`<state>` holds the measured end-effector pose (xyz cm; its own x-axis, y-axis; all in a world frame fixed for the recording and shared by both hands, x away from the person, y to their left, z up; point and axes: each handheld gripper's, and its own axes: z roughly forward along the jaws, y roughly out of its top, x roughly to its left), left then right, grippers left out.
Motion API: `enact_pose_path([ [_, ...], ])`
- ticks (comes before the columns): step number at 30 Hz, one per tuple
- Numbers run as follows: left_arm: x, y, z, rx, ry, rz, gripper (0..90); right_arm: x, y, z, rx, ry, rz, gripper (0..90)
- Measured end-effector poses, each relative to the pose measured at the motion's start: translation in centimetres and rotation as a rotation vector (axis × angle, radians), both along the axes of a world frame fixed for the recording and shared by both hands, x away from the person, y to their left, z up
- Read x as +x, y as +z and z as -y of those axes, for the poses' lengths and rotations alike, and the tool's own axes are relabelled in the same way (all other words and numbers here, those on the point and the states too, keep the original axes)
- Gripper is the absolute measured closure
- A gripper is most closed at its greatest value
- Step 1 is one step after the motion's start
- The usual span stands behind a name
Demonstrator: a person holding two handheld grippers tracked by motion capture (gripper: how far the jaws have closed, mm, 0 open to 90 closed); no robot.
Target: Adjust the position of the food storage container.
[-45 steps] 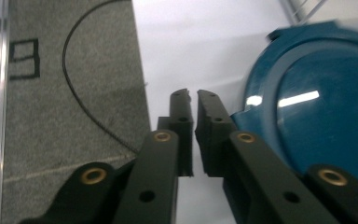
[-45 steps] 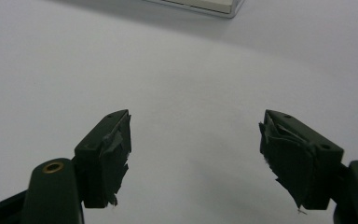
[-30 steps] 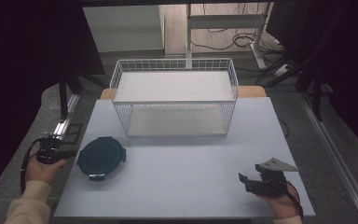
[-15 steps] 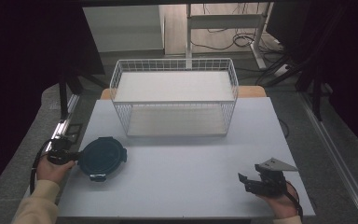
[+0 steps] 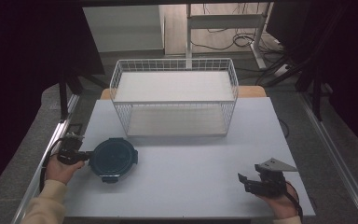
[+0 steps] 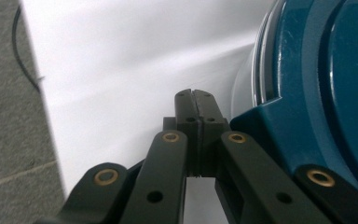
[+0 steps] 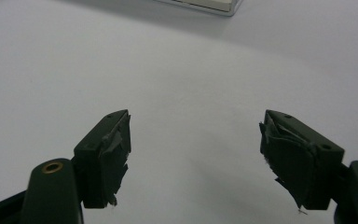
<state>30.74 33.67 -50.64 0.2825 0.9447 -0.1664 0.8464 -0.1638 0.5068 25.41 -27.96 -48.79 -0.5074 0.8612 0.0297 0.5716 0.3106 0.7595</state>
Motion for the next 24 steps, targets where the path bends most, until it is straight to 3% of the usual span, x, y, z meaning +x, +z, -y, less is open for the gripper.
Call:
enact_pose_path([
  [11, -0.1, 0.1, 4.2, -0.040, -0.093, -0.005, 90.0, 0.1, -0.1, 0.0, -0.006, -0.001, -0.005, 24.4],
  [20, -0.4, 0.1, 6.0, -0.059, -0.129, -0.009, 90.0, 0.1, -0.1, 0.0, -0.010, 0.001, -0.007, 24.5],
  [24, -0.4, 0.3, 6.8, -0.098, -0.154, -0.007, 90.0, 0.0, 0.0, 0.0, 0.003, 0.000, -0.005, 24.4],
])
